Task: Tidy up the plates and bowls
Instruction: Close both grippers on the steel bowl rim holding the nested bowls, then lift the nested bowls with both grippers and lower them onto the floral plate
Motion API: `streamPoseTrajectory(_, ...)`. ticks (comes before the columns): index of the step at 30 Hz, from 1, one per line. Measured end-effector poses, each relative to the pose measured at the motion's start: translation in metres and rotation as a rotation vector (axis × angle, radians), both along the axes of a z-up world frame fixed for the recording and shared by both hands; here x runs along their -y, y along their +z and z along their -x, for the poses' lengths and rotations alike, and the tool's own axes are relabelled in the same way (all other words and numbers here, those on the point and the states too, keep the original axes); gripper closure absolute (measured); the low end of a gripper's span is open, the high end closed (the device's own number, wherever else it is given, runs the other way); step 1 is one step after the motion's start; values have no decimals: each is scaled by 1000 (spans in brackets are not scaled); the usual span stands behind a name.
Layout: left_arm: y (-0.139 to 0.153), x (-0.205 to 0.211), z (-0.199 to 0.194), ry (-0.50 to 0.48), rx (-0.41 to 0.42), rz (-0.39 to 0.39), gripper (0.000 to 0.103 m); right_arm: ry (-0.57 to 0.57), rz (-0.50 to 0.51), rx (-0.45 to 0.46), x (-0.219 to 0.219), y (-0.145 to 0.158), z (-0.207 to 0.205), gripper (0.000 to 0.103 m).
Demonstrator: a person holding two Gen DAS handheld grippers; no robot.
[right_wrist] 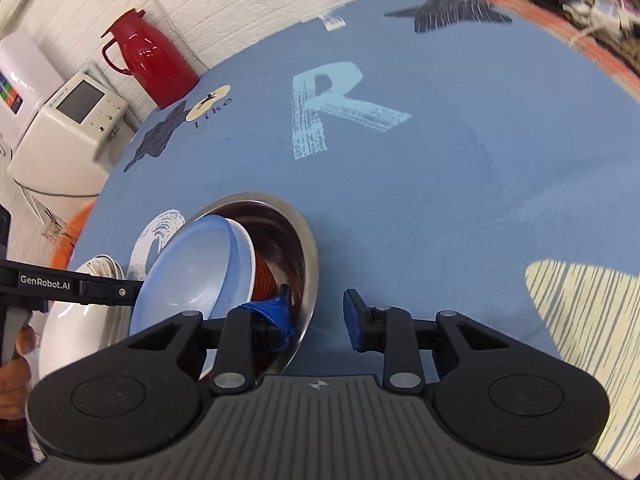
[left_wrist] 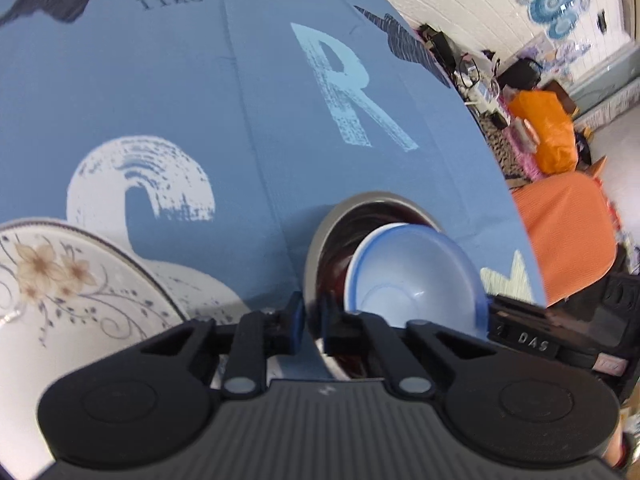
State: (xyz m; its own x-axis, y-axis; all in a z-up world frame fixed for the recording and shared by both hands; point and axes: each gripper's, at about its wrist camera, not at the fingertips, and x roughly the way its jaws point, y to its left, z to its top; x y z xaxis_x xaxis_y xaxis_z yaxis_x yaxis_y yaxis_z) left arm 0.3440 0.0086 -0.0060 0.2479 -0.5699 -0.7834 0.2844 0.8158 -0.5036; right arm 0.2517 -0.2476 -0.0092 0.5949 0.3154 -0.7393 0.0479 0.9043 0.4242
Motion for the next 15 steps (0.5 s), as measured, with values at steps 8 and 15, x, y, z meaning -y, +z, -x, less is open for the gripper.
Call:
streamPoseTrajectory(8,2,2,2,36,-18,-3,103,-4,-19,-21,-2,1,0,101)
streamPoseTrajectory(15,5,2,-7,55,-32,5,103,-31,-87,-65,2,-1,-6,103)
